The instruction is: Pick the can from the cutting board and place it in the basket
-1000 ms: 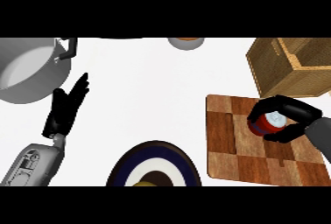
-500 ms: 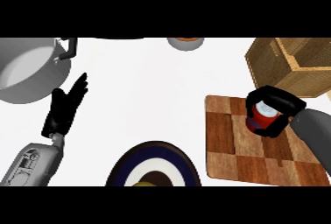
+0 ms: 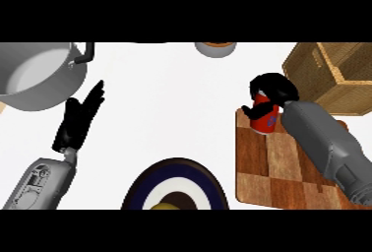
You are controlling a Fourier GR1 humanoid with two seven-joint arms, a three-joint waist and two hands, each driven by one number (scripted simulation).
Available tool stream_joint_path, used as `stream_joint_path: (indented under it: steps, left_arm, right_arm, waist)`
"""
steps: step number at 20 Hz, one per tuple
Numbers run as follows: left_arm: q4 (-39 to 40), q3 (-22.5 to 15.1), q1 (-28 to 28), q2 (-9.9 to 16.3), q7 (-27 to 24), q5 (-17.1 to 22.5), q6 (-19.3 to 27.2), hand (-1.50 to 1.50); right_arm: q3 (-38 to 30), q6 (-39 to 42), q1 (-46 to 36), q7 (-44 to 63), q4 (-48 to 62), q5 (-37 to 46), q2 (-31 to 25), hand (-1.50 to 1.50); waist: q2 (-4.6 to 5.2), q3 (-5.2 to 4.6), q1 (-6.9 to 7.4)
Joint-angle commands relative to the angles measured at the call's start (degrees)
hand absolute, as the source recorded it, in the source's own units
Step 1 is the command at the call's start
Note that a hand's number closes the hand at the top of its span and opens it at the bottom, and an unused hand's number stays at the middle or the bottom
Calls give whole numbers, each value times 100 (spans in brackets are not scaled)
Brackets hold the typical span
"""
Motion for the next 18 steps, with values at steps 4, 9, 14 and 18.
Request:
stream_joint_path:
  steps: [4, 9, 14, 18]
  left_arm:
    - [-123, 138, 296, 67, -162, 33, -11, 0]
    - [-111, 160, 128, 60, 159, -28, 59, 0]
    - [-306, 291, 421, 93, 27, 53, 20, 0]
    - [-427, 300, 569, 159, 30, 8, -113, 0]
  right_arm:
    - [-691, -665, -974, 2314, -29, -366, 1406, 150]
    - [-1408, -1207, -1395, 2436, -852, -869, 1371, 150]
    - [-1692, -1339, -2011, 3270, -1652, -845, 1079, 150]
    - [-1656, -1311, -2009, 4023, -2356, -510, 761, 150]
  waist:
    - [-21, 45, -172]
    - [-59, 53, -370]
    - [-72, 48, -377]
    - [-51, 48, -385]
